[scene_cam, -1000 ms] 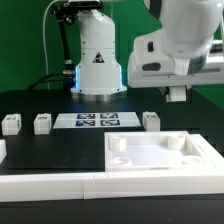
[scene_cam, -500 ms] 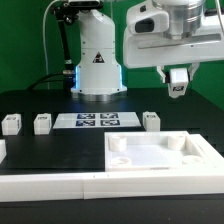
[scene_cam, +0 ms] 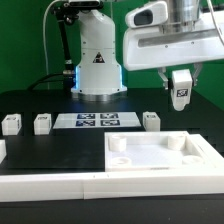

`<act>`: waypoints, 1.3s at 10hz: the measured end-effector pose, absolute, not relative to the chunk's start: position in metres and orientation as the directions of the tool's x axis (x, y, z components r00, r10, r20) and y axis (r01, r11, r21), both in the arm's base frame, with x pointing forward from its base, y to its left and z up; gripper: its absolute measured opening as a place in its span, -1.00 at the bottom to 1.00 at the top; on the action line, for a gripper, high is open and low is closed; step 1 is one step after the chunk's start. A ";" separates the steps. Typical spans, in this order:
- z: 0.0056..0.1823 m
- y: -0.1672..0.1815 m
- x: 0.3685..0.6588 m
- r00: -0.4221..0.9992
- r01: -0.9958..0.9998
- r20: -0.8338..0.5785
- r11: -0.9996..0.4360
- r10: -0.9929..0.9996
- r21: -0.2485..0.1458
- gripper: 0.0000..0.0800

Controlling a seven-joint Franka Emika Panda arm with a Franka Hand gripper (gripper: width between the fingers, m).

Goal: Assemble square table

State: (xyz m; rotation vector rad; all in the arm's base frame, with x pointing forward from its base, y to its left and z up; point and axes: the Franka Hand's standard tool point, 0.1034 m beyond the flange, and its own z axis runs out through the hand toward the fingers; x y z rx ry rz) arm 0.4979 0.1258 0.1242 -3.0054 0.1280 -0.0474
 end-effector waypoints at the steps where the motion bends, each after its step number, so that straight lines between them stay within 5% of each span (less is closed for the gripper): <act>1: 0.128 0.125 0.505 0.994 -0.083 0.065 -0.987 -0.092 -0.138 -0.27; 6: 0.128 0.132 0.520 0.874 -0.011 0.478 -0.988 -0.083 -0.152 -0.27; 10: 0.132 0.114 0.546 0.873 0.098 0.485 -0.993 0.054 -0.066 -0.27; 13: 0.132 0.115 0.545 0.873 0.100 0.484 -0.993 0.056 -0.067 -0.27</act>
Offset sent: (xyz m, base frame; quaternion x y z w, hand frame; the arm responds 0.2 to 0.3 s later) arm 0.0000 0.0000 0.0000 0.0000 0.1296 0.0000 0.9916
